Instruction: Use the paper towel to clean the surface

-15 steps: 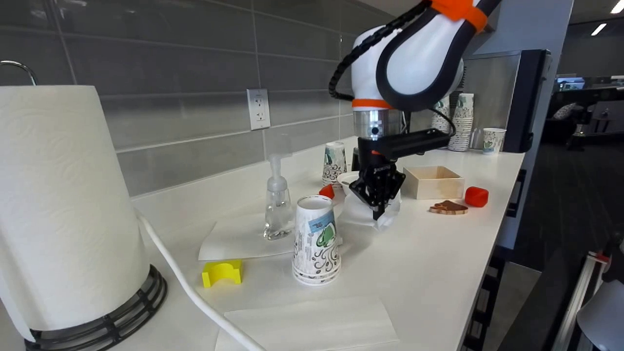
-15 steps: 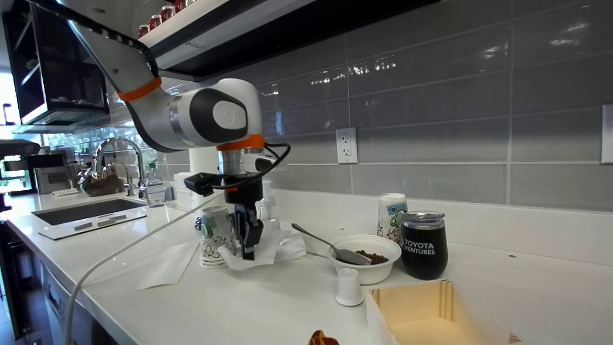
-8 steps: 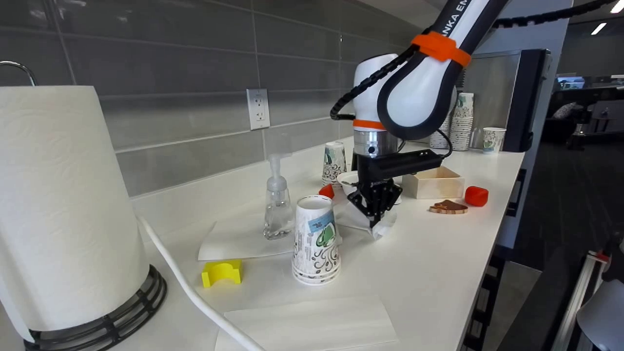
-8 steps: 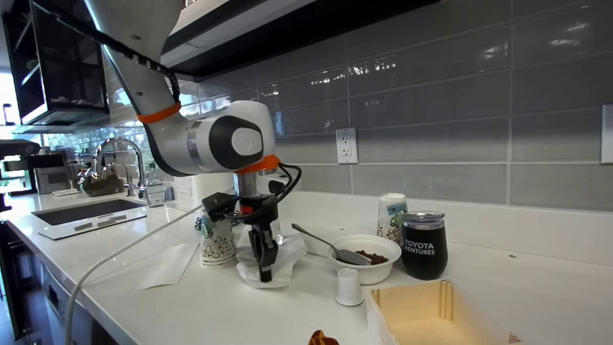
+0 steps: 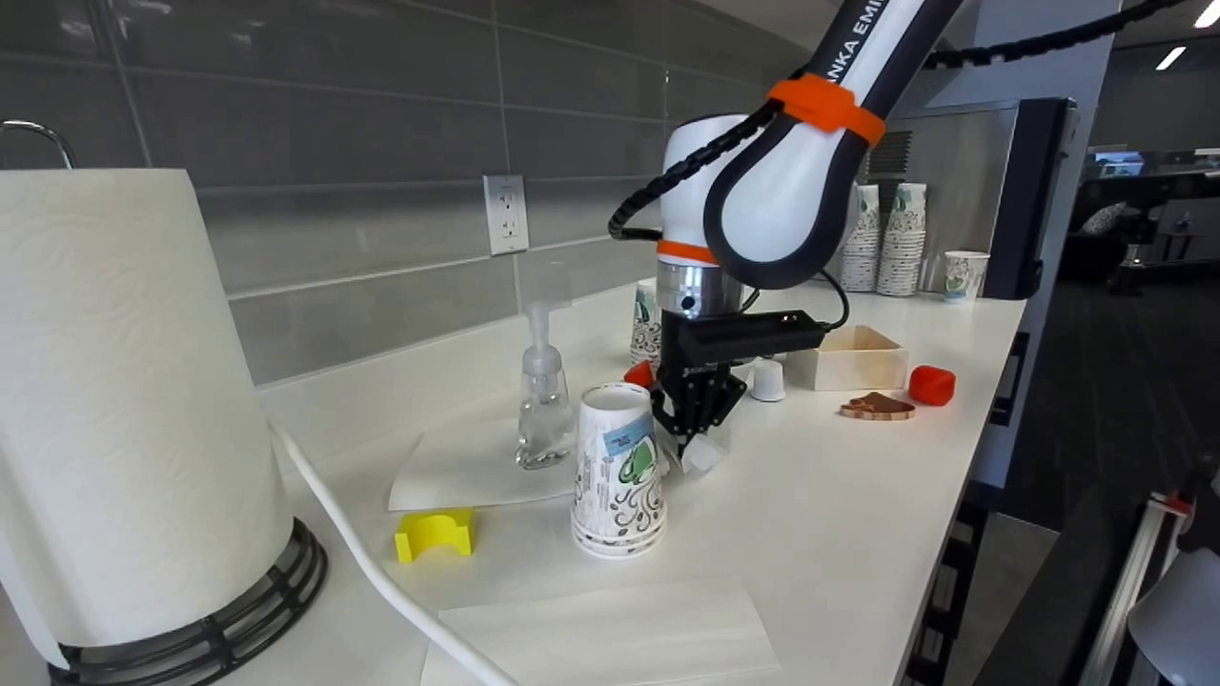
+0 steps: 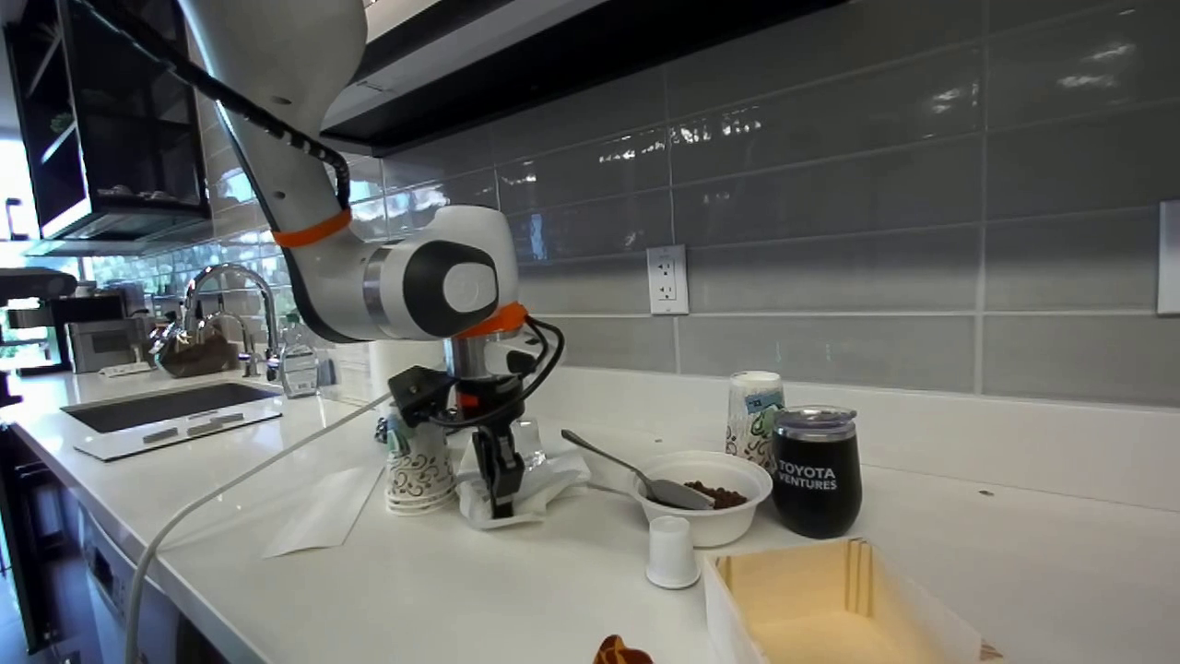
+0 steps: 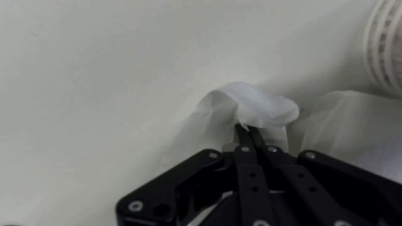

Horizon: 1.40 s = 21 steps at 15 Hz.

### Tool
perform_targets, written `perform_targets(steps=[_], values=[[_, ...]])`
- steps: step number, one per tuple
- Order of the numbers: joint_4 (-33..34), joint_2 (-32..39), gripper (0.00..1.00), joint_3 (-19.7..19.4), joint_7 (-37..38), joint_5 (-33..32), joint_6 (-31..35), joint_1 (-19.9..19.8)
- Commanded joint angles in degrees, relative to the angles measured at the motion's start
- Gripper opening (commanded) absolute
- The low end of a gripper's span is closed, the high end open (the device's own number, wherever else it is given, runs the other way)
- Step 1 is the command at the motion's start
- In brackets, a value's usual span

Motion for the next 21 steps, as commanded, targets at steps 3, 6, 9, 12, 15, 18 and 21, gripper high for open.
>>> perform_targets(steps=[3,6,9,12,15,18,21], values=[[0.95,1.26,0.0,-0.58,-1.29,4.39,-6.93,2.49],[-0.12,-0.24,0.0,-2.95,5.19,-1.09,-8.81,1.7],[-0.47,-0.78,0.0,-5.65,9.11,-4.6,-10.06,-0.11],[-0.52,-0.53,0.0,-8.08,9.29,-5.12,-7.61,-2.04],[-0.11,0.65,0.0,-8.97,7.29,-2.56,-3.63,-3.08],[0.09,1.73,0.0,-7.12,0.43,6.57,-1.02,-2.77],[1.46,2.17,0.0,-0.72,-13.16,21.62,-4.16,-4.84]])
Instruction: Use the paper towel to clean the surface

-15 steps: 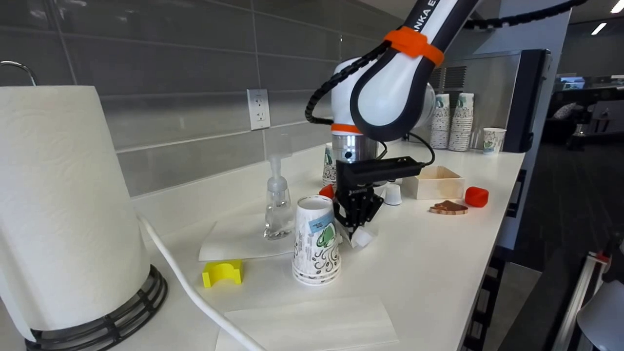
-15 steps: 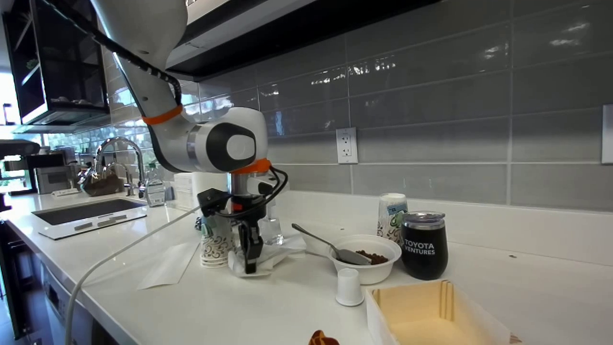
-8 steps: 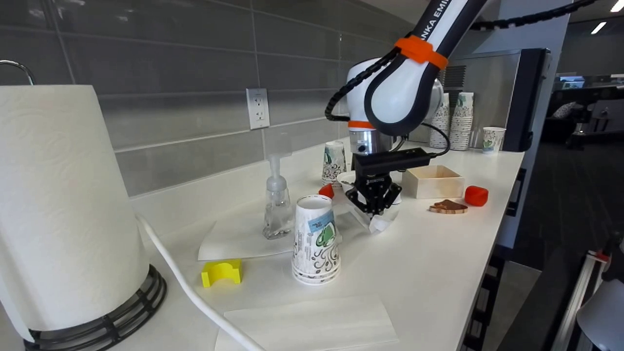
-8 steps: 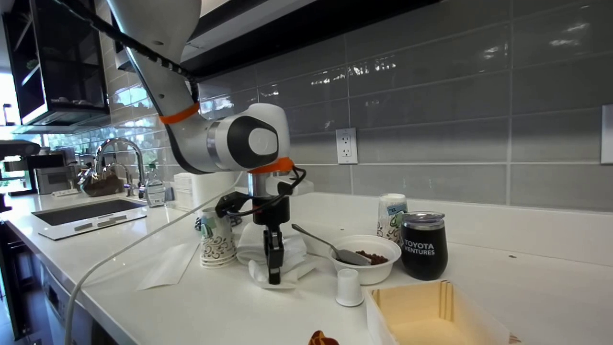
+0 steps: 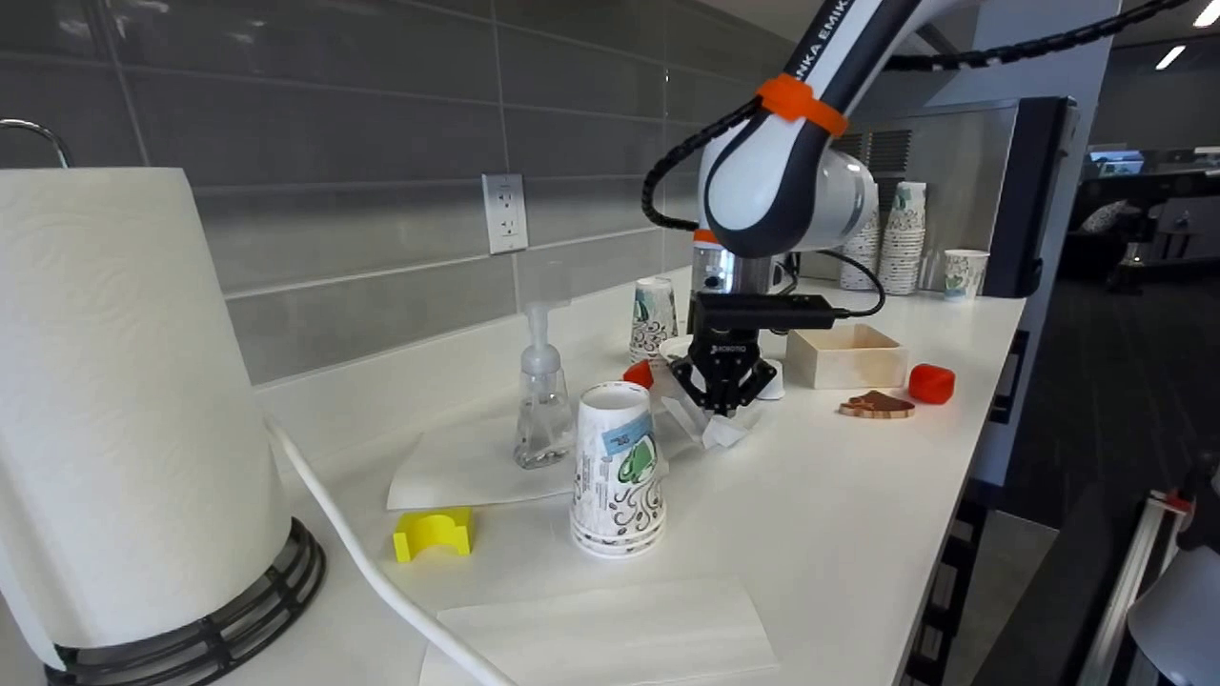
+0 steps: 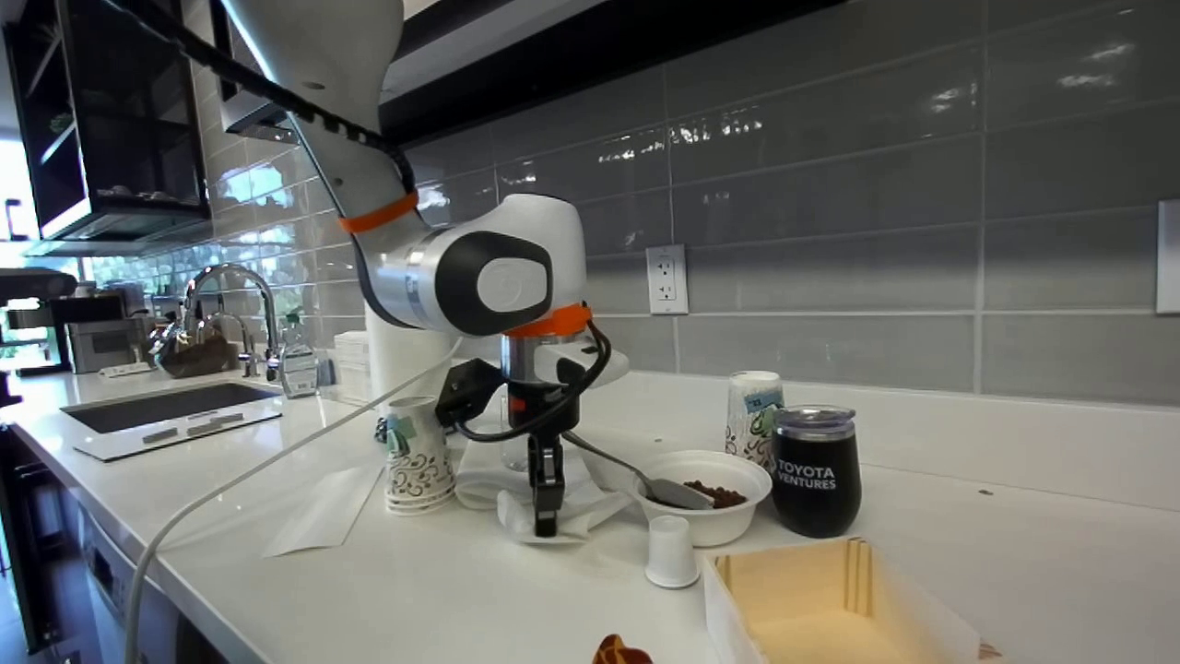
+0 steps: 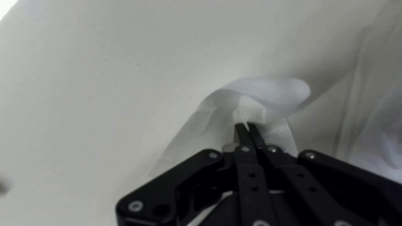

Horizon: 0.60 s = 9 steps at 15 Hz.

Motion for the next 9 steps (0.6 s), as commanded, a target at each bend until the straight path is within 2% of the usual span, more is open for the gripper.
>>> perform_targets(steps=[1,3,6,9], values=[[0.93,2.12,0.0,4.22,-14.5,15.64,-2.7,0.61],[0.62,1.55,0.0,5.2,-19.46,20.34,-7.11,0.75],[-1.23,0.6,0.0,4.26,-16.12,16.63,-11.4,1.11],[-3.76,-0.79,0.0,2.6,-9.46,10.92,-10.78,0.62]])
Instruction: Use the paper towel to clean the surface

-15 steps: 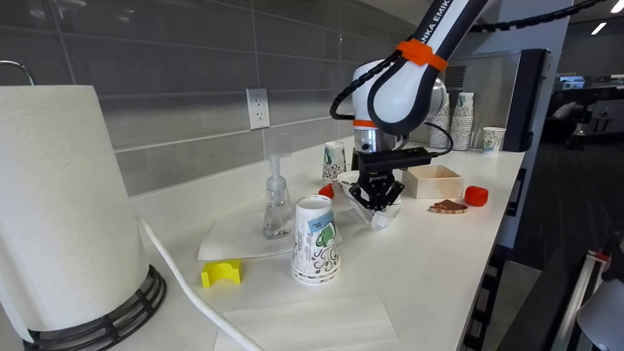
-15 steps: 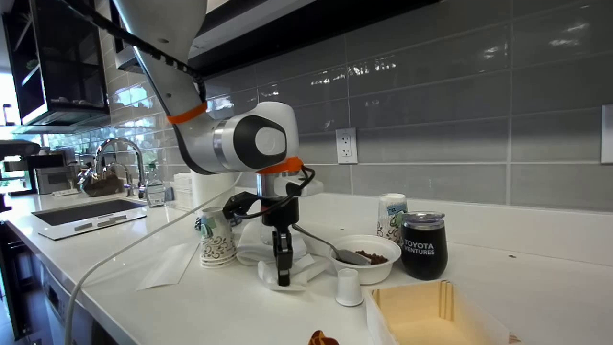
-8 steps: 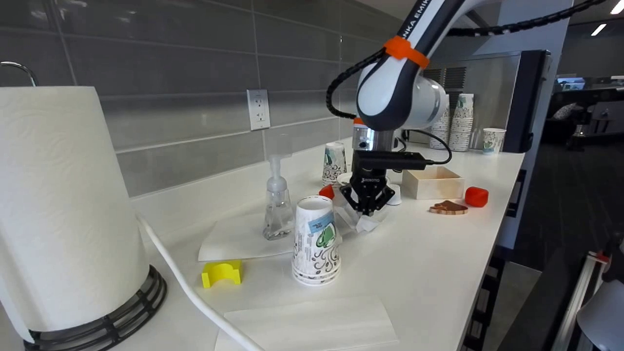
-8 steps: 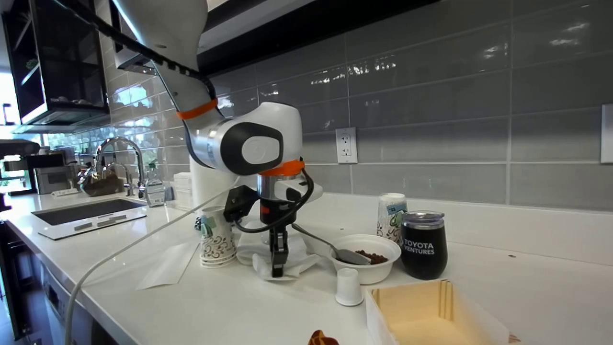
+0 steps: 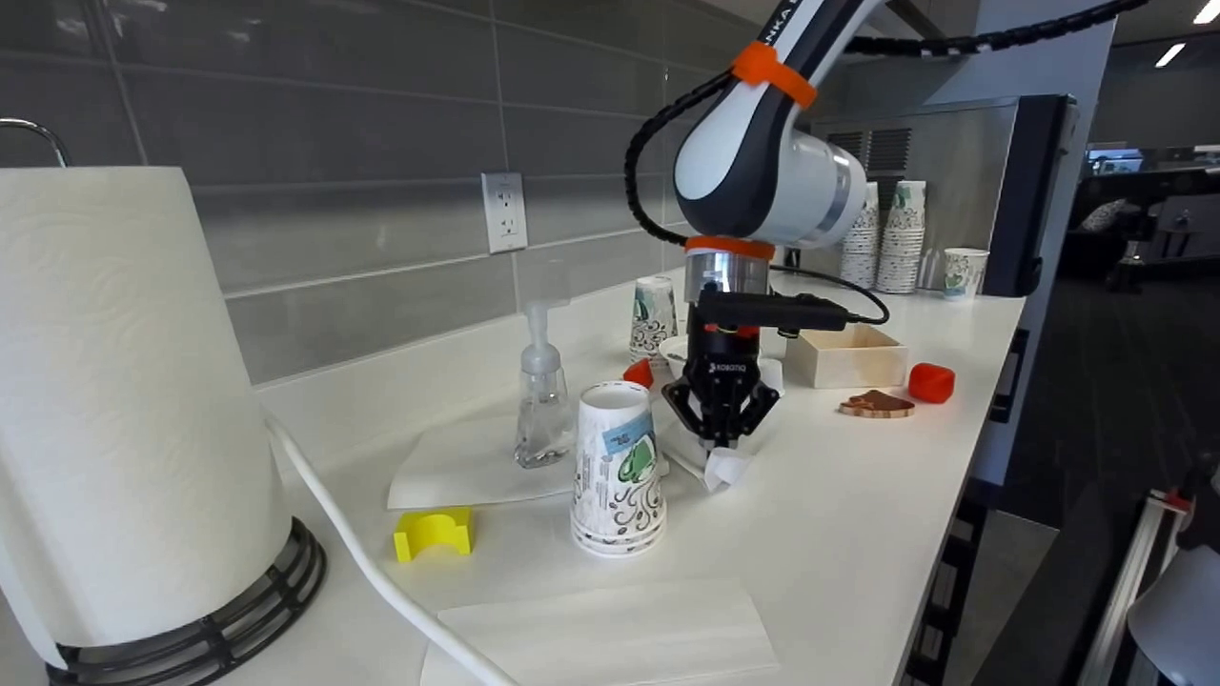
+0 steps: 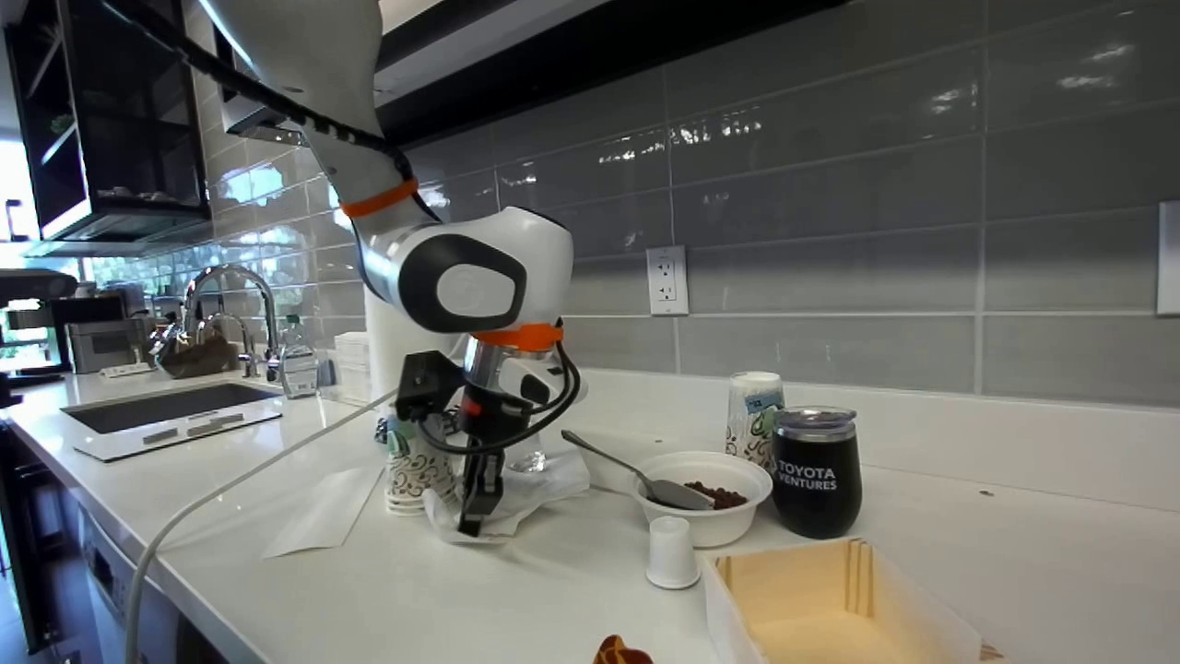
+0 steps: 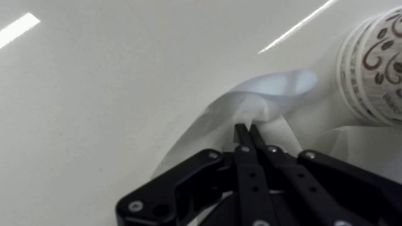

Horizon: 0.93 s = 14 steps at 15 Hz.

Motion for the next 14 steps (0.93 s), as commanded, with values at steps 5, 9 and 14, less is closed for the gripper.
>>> perform_targets(steps=[5,9,14], values=[[-8.64,-5.29,0.0,-5.47,19.22,-18.05,0.7,-2.67],[-10.59,-8.11,0.0,-7.39,19.63,-18.8,1.94,-4.84],[-9.82,-6.77,0.0,-5.08,12.7,-10.25,8.61,-1.66]])
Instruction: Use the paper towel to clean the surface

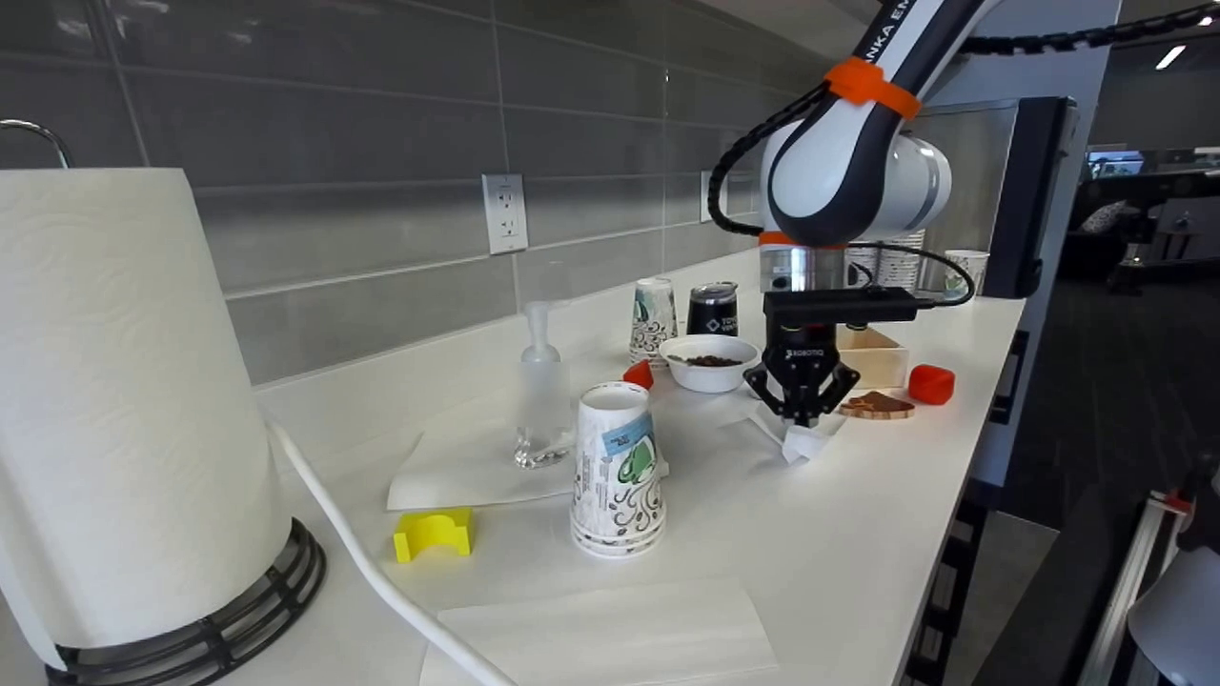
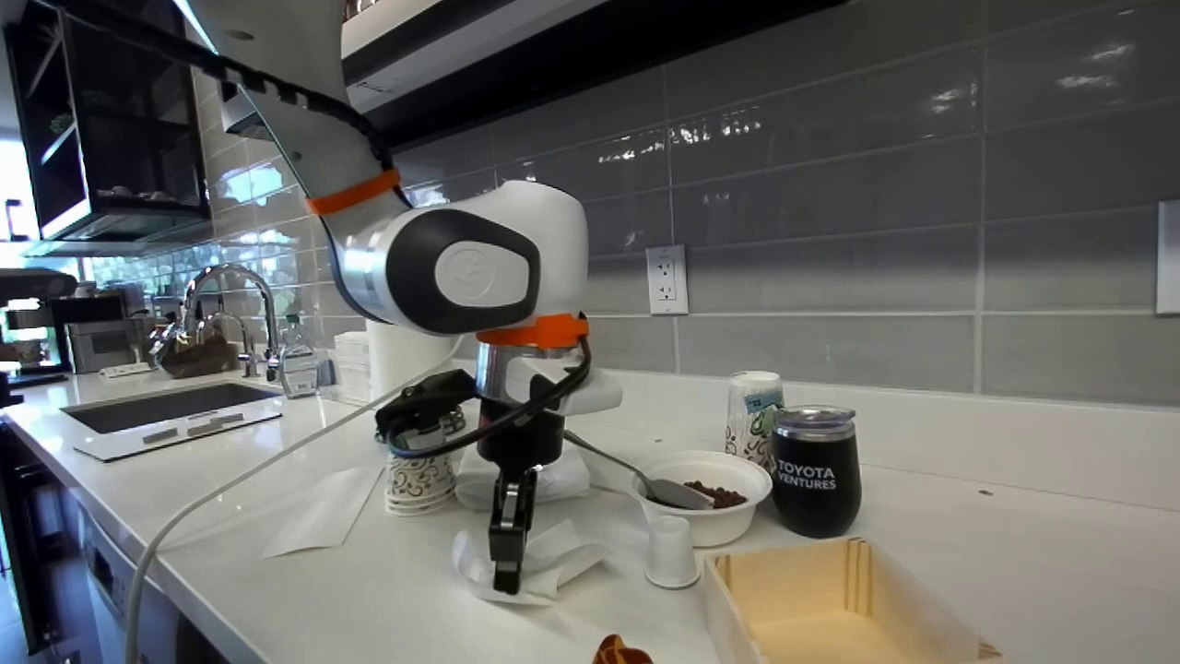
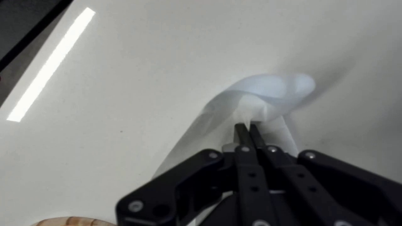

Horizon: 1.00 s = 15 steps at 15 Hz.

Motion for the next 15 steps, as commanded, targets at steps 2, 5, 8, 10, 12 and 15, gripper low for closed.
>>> perform_targets(steps=[2,5,8,10,12,15], values=[[-0.08,1.39,0.0,3.59,-8.16,9.71,6.08,4.75],[-0.07,1.86,0.0,7.02,-14.69,16.39,4.36,8.97],[-0.04,2.76,0.0,10.12,-15.47,16.24,2.87,11.76],[0.02,3.18,0.0,11.14,-10.03,10.0,1.96,11.35],[-1.01,1.76,0.0,11.28,-2.55,2.07,0.07,9.8],[0.18,0.24,0.0,10.32,6.96,-7.34,-5.85,7.35]])
